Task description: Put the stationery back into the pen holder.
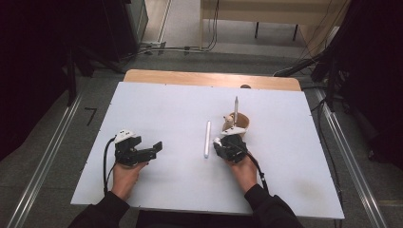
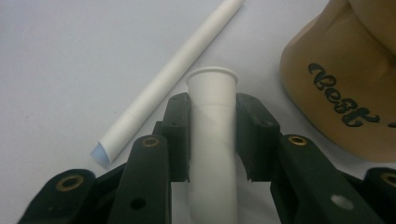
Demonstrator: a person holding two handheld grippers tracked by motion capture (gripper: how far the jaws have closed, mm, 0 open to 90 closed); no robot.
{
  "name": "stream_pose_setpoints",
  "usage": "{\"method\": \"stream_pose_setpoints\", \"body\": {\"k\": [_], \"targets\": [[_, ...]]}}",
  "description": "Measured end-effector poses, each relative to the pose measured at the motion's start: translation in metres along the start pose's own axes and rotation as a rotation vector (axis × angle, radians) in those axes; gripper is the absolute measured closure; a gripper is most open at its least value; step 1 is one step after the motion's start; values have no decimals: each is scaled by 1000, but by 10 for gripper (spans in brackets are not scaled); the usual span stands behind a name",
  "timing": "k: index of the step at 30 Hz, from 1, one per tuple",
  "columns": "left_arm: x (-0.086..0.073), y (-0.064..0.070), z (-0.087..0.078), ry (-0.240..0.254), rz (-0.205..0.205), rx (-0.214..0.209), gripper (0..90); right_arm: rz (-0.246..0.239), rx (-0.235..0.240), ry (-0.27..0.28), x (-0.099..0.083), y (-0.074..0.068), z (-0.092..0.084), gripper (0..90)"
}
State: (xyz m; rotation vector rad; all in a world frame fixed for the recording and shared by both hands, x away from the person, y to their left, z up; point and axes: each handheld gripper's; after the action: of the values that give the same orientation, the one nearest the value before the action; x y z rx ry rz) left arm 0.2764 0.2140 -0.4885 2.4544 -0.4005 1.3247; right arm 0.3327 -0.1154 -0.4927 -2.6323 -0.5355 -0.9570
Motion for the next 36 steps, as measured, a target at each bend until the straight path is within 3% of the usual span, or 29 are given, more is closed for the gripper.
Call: {"method": "stream_pose_setpoints", "body": {"k": [8, 20, 36], "targets": [[0, 0, -1, 3, 2, 2, 66, 5, 13, 23, 0, 2, -10, 657], [0, 0, 0, -2, 0, 2, 66, 18, 63, 68, 2, 7, -48, 656], [0, 0, 1, -4, 3, 2, 66, 67, 44, 154, 15, 28, -72, 656]]}}
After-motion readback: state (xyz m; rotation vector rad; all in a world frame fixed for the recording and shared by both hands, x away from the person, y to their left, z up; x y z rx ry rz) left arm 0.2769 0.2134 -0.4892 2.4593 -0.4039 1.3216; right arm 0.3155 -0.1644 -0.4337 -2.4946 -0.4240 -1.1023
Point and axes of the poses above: each handheld gripper's, and its own axes: z roughly forward along the jaws, x roughly out of its top, y roughly to its right, and after that the axes turned 10 degrees about z, right-handed
